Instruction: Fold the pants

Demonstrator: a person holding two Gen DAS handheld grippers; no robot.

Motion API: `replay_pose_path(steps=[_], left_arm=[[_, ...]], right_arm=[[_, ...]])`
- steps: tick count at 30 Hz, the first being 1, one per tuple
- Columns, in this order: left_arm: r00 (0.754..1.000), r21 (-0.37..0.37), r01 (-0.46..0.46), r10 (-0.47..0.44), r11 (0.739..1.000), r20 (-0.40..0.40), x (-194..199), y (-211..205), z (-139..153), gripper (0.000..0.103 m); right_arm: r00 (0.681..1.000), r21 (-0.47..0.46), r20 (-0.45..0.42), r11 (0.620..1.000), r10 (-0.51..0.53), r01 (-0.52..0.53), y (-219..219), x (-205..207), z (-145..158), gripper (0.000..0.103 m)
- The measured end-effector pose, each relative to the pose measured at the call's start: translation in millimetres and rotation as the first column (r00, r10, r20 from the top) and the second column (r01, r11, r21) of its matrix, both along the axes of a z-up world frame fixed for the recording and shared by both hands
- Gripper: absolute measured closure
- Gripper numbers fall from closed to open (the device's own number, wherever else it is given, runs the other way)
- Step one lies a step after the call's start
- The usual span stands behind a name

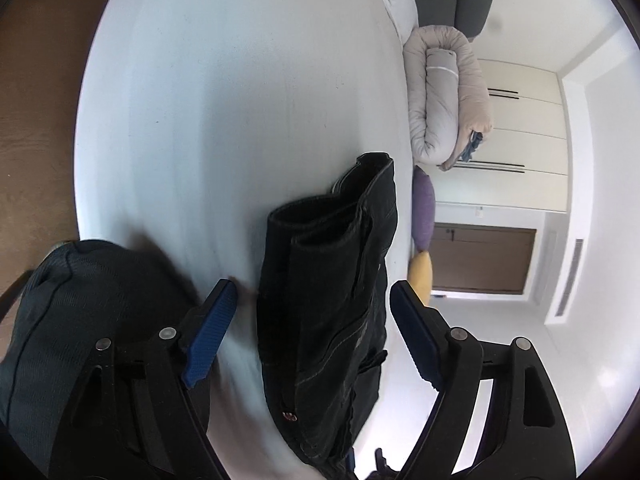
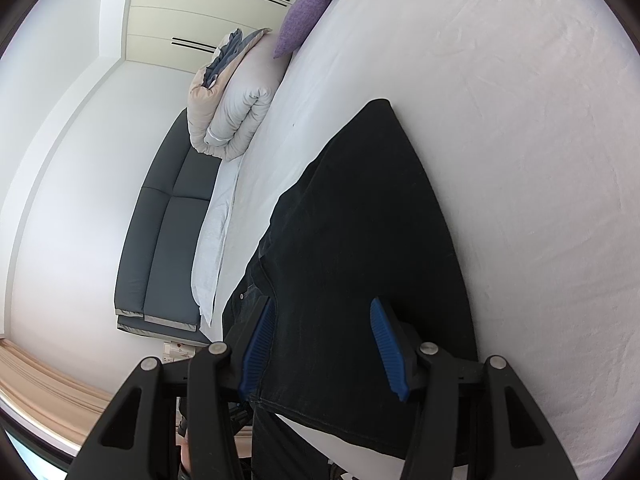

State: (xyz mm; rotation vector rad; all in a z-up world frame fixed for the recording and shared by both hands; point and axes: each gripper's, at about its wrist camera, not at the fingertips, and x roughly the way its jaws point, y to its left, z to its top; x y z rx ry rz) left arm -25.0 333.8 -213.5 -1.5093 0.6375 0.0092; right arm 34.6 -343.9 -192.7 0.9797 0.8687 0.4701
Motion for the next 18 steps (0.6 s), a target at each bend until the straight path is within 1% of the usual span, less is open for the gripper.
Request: replay_pose_path(steps=[3,5,7,10,13,18], left_arm=[[1.0,-0.007,0.01,-0.01,1.0,0.027,-8.0,5.7,-2.7,0.025],[1.0,-0.012,0.015,-0.014,1.0,0.024,-15.3,7.4,-2.7,0.025],[0.998,-0.011,0.043,-0.042,0.999,0.05,-17.2,3.3,1.6,0.025],[0.994,0.015,0.078,-0.079,0.997,0.075,-11.5,-1.7,5.2,0.025],[0.991,0.052,0.115,-0.118,0.992,0.067,2.0,-0.8,1.1,0.025],[0.994,0.008,0.077,-0.078,0.997,0.072,7.4,6.7,-2.6,0.025]], right_arm=[[1.0,-0.002,-0.002,1.0,0.001,-0.001,0.0,0.3,0.7,0.049],[1.0,-0.008,-0.005,1.0,0.002,-0.002,1.3,1.4,1.7,0.049],[1.0,-0.014,-0.004,1.0,0.005,-0.005,1.9,1.1,3.1,0.049],[1.0,-0.018,-0.006,1.0,0.008,-0.008,0.7,0.8,3.8,0.049],[1.0,-0.014,-0.007,1.0,0.007,-0.008,0.1,0.0,3.5,0.049],[1.0,-0.022,-0.007,1.0,0.01,-0.01,-0.3,-0.7,2.9,0.049]])
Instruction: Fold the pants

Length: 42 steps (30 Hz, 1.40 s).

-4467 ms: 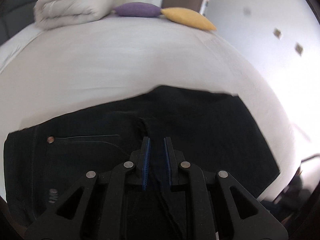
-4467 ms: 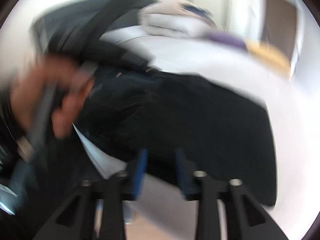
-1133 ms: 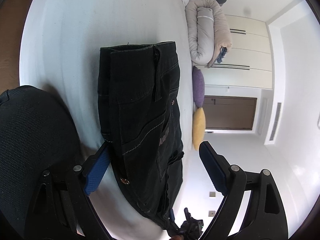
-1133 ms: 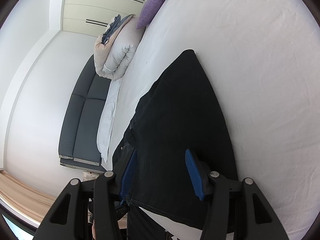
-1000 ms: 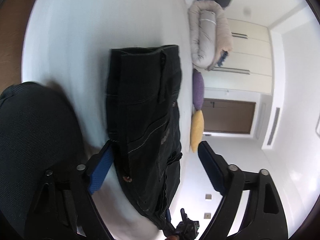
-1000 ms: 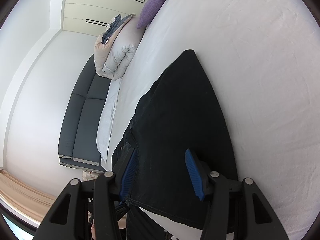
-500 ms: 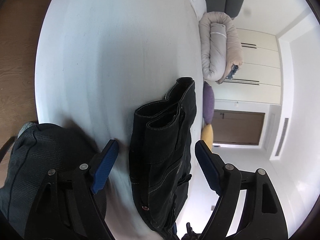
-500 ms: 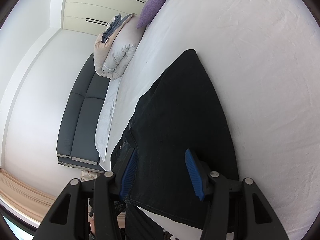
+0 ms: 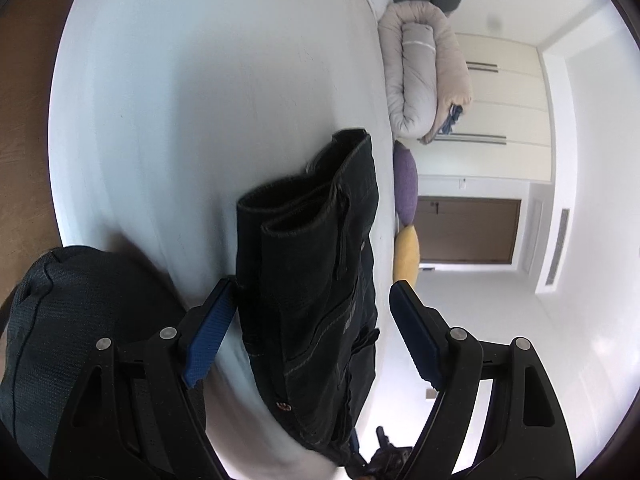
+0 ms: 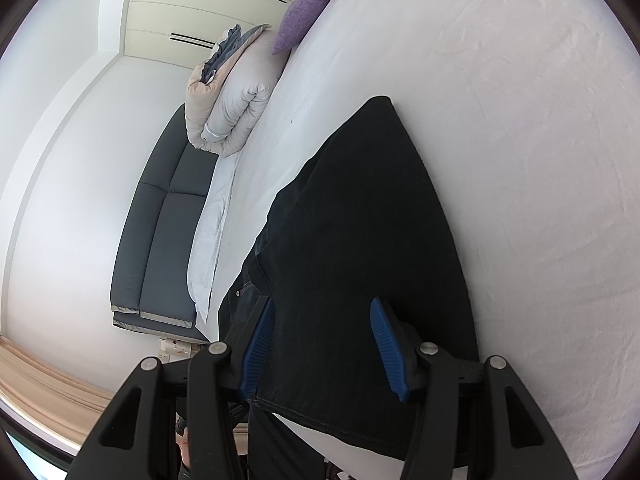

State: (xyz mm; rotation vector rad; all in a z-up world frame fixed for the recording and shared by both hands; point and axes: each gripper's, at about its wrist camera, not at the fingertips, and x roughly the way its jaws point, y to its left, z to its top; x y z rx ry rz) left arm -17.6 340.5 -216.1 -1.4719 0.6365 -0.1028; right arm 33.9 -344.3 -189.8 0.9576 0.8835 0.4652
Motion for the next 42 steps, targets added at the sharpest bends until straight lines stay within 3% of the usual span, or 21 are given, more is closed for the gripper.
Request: replay_pose_path(steps=[4,11,14,18,20,22,23,26,31,35,39,42], left_arm=[[0.998,-0.052,-0.046,0.047,0.998,0.031,-1.0,11.8,-7.8,0.025],[0.997,-0.019,-0.014,0.016,1.0,0.069,6.4,14.6,-1.8,0.025],[0.99,-0.057,0.036,-0.027,0.998,0.139,13.6,1.9,7.7,0.037],[0.985,-0.009,0.067,-0.064,0.998,0.16,33.3,-11.2,18.4,0.039],[0.991,-0.039,0.037,-0.032,0.999,0.128,36.9,-8.1,6.9,0.051],[0.995,-0.119,-0.001,0.014,0.993,0.102,34.2,-4.1,-10.8,0.07],[0.995,-0.135,-0.01,0.023,0.991,0.094,32.4,-2.8,-16.6,0.072],[0.996,-0.097,-0.007,0.016,0.995,0.092,31.3,-3.0,-17.4,0.072],[0.998,0.015,-0.012,0.011,1.0,0.061,33.4,-0.4,-6.3,0.086],[0.999,0.098,0.006,-0.01,0.995,0.047,33.6,-1.9,2.0,0.089],[0.997,0.222,0.039,-0.053,0.974,0.058,37.5,-8.1,27.4,0.09],[0.994,0.3,0.058,-0.083,0.952,0.07,42.8,-16.6,48.3,0.09]], right_arm=[[1.0,0.001,0.001,1.0,0.001,-0.001,-2.5,-0.8,-0.5,0.049],[1.0,0.006,0.008,1.0,-0.001,0.001,-2.7,-0.8,-0.2,0.049],[1.0,0.018,0.015,1.0,0.002,-0.002,-2.6,0.1,2.3,0.049],[0.999,0.02,0.032,1.0,0.021,-0.022,4.7,3.4,9.7,0.049],[0.998,0.023,0.047,0.999,0.045,-0.046,10.9,7.4,15.5,0.049],[0.996,0.019,0.055,0.998,0.064,-0.065,18.4,10.2,20.0,0.049],[0.996,0.02,0.058,0.997,0.074,-0.075,22.4,11.8,21.3,0.049],[0.992,0.014,0.053,0.993,0.115,-0.116,39.1,22.8,24.2,0.049],[0.974,-0.031,0.052,0.975,0.221,-0.22,86.2,50.4,35.4,0.049],[0.951,-0.054,0.044,0.951,0.306,-0.304,126.1,72.9,36.7,0.049],[0.926,-0.074,-0.037,0.924,0.375,-0.376,162.8,97.3,19.1,0.052],[0.909,-0.106,-0.129,0.906,0.396,-0.409,176.1,108.3,-1.2,0.065]])
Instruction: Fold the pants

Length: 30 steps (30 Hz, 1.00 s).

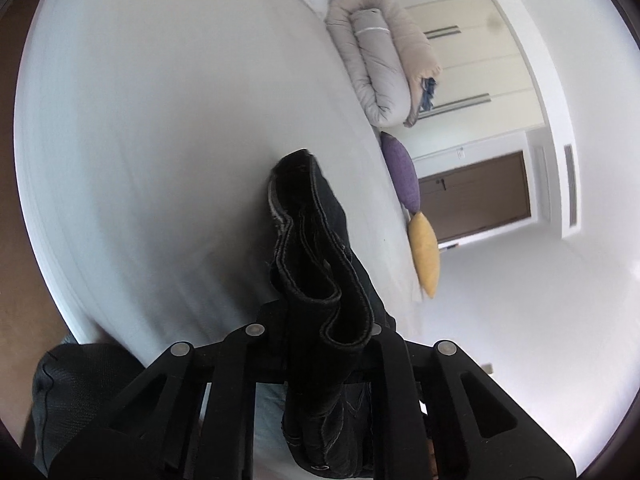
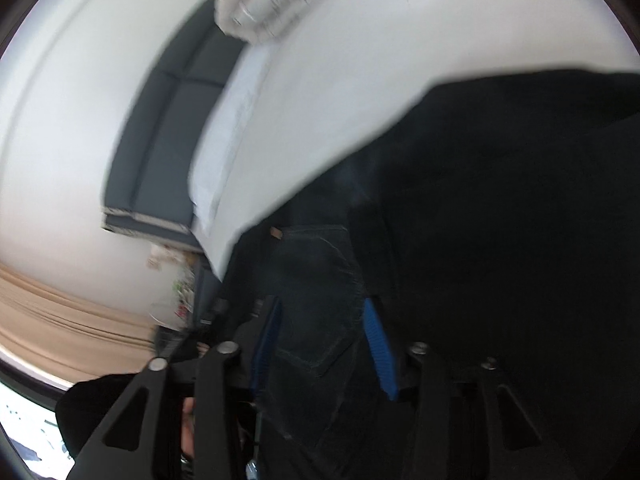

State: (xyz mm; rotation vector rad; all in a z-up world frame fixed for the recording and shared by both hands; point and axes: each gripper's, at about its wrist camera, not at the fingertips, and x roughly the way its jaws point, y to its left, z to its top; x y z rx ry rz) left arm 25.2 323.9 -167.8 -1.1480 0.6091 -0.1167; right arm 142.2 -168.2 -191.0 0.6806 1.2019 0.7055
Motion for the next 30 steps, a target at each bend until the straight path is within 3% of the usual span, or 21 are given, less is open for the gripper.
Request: replay_pose_path(steps=[2,3,6,10,14,17,18,19,20,21,22,23,27,29,30], left_arm=[[1.0,0.037,0.011,-0.011,0.999,0.008,1.7,-5.8,10.1,0.09],[1.0,0.065,0.019,-0.02,0.998,0.013,2.9,-10.3,16.9,0.09],[0.999,0.129,0.039,-0.044,0.991,0.032,9.4,-24.1,37.6,0.09],[0.992,0.236,0.083,-0.102,0.968,0.07,23.4,-53.2,76.0,0.09],[0.977,0.352,0.145,-0.19,0.925,0.097,35.3,-94.9,110.8,0.09],[0.959,0.443,0.202,-0.268,0.874,0.092,46.7,-136.8,132.7,0.09],[0.949,0.479,0.227,-0.304,0.848,0.087,49.8,-156.1,140.0,0.09],[0.941,0.504,0.243,-0.327,0.829,0.084,51.3,-169.3,144.8,0.09],[0.928,0.548,0.266,-0.365,0.793,0.079,53.5,-191.0,151.4,0.09],[0.918,0.577,0.281,-0.391,0.766,0.072,54.2,-207.8,154.1,0.089],[0.909,0.6,0.294,-0.412,0.744,0.065,53.1,-222.9,155.9,0.089],[0.899,0.626,0.309,-0.434,0.716,0.053,53.0,-240.0,156.9,0.089],[0.866,0.745,0.342,-0.501,0.572,-0.013,43.6,-308.9,150.6,0.089],[0.854,0.794,0.353,-0.518,0.494,-0.058,40.3,-341.2,142.3,0.088],[0.848,0.826,0.353,-0.523,0.439,-0.084,35.9,-358.8,137.3,0.088]], right_arm=[[0.999,-0.023,-0.032,1.0,-0.006,0.005,-1.0,4.0,-12.1,0.095],[0.999,-0.036,-0.043,0.999,-0.013,0.012,-2.4,5.1,-16.3,0.103],[0.998,-0.001,-0.064,1.0,-0.021,0.021,-8.6,6.2,-28.1,0.103],[0.999,-0.03,-0.045,0.999,-0.014,0.013,-6.0,9.1,-31.6,0.103],[1.0,-0.029,-0.022,0.999,-0.014,0.013,-7.5,8.6,-34.6,0.103],[1.0,-0.018,0.03,1.0,-0.009,0.009,-6.6,2.4,-26.2,0.103],[0.999,0.012,0.03,1.0,-0.012,0.011,-11.1,0.4,-24.2,0.103],[0.999,0.058,0.022,0.998,-0.026,0.025,-19.7,-2.4,-20.9,0.089],[0.999,0.112,0.02,0.993,-0.038,0.036,-29.5,-6.3,-18.0,0.064],[0.998,0.182,0.023,0.982,-0.053,0.048,-40.8,-9.4,-12.7,0.053],[0.997,0.236,0.034,0.97,-0.075,0.065,-55.1,-12.6,-5.5,0.034],[0.995,0.265,0.045,0.961,-0.092,0.077,-66.3,-14.9,0.0,0.025],[0.988,0.425,0.016,0.896,-0.151,0.13,-116.2,-16.7,7.2,0.016],[0.984,0.432,0.025,0.89,-0.175,0.147,-133.9,-19.6,7.4,0.015],[0.984,0.413,0.03,0.899,-0.177,0.149,-138.0,-20.9,6.9,0.015]])
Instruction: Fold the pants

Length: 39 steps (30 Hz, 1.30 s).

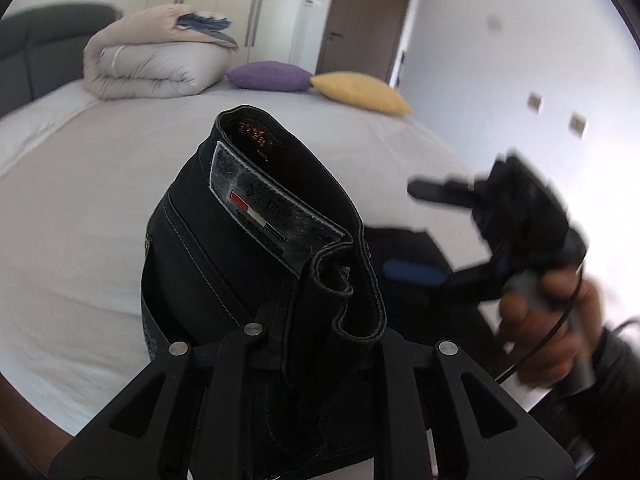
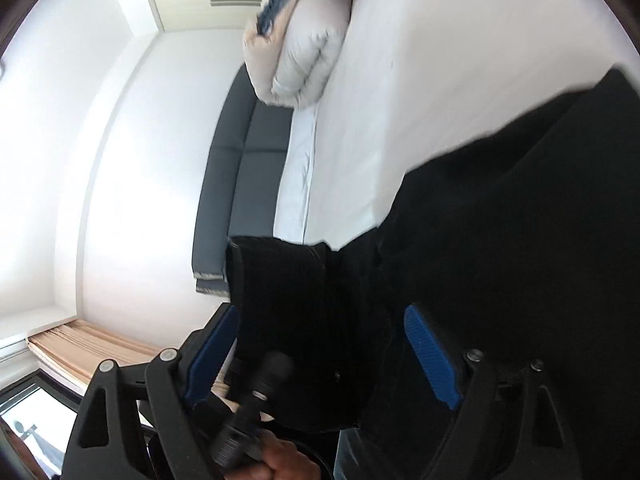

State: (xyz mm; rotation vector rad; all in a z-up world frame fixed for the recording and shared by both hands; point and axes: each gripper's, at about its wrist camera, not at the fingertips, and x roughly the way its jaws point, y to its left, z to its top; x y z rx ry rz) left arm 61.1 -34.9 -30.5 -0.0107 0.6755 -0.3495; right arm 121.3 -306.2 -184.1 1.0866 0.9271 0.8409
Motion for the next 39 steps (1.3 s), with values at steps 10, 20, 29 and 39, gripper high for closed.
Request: replay_pose_path(steps=[10,20,29,39], left_arm=[[0.975,0.473,0.181,-0.222,0.862,0.031,-37.8,-128.8,-64.8,0.088],[0.97,0.526,0.21,-0.243,0.824,-0.006,-42.6,-176.2,-81.9,0.088],[0.954,0.479,0.277,-0.296,0.833,-0.037,-24.9,-218.6,-69.8,0.088],[0.931,0.465,0.344,-0.362,0.816,-0.052,3.1,-285.7,-57.9,0.088]], right_arm=[[0.997,-0.129,-0.02,0.989,0.074,-0.076,4.7,-6.6,-10.3,0.016],[0.996,-0.378,-0.032,0.921,0.087,-0.092,8.2,-8.8,2.4,0.066],[0.999,-0.47,0.015,0.882,0.045,-0.033,-20.4,-8.6,14.6,0.093],[1.0,-0.523,0.022,0.853,0.017,-0.003,-68.0,-2.3,17.6,0.093]])
